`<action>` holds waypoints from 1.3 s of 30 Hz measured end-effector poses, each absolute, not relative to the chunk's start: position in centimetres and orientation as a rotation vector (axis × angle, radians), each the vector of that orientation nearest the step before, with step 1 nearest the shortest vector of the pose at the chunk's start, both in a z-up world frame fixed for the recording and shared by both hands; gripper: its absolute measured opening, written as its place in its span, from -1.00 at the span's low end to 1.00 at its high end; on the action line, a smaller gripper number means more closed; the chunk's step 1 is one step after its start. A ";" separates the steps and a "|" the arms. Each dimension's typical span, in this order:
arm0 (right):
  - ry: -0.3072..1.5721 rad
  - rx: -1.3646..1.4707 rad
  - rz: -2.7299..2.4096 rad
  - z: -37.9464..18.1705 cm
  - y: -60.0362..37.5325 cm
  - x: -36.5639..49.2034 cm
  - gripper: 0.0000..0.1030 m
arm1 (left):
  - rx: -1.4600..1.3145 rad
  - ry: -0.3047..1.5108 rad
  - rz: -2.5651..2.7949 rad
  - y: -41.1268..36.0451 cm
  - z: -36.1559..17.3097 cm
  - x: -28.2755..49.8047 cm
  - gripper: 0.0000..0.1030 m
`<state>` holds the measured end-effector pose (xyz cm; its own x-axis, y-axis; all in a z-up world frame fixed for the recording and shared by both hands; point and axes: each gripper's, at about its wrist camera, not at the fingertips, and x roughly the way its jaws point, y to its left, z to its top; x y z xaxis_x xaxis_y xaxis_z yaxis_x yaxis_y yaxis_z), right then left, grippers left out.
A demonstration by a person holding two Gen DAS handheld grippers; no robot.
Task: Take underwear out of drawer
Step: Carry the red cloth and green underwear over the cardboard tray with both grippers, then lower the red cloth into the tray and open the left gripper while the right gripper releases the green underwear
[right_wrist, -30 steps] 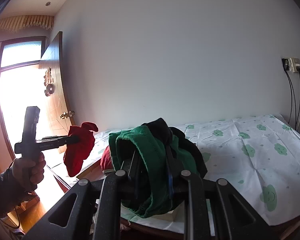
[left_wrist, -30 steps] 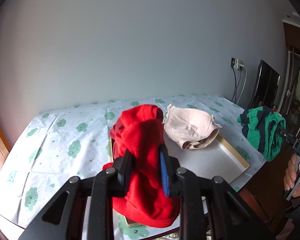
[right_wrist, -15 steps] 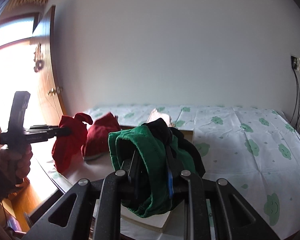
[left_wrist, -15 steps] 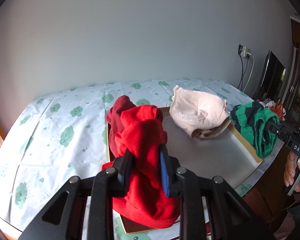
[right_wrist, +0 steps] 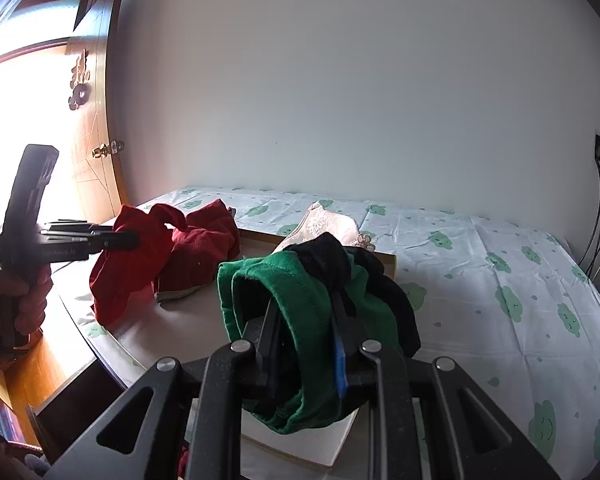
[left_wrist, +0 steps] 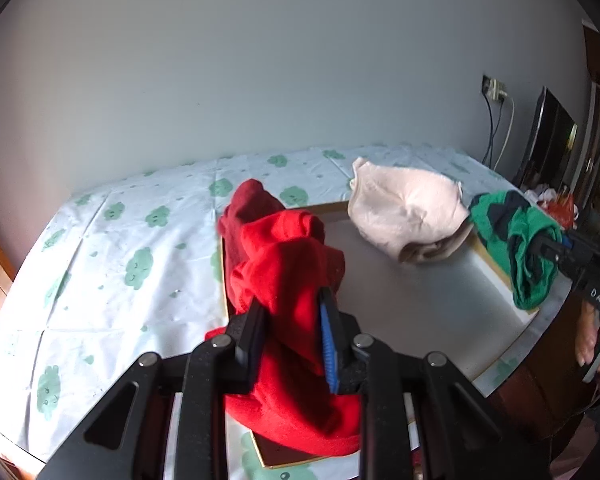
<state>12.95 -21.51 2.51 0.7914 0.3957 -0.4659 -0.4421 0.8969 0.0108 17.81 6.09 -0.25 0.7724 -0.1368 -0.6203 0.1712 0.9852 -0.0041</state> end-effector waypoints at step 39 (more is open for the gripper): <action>0.750 -0.224 0.420 -2.5 -19.2 16.1 -0.56 | 0.105 0.727 -0.155 4.4 -3.9 18.9 -0.31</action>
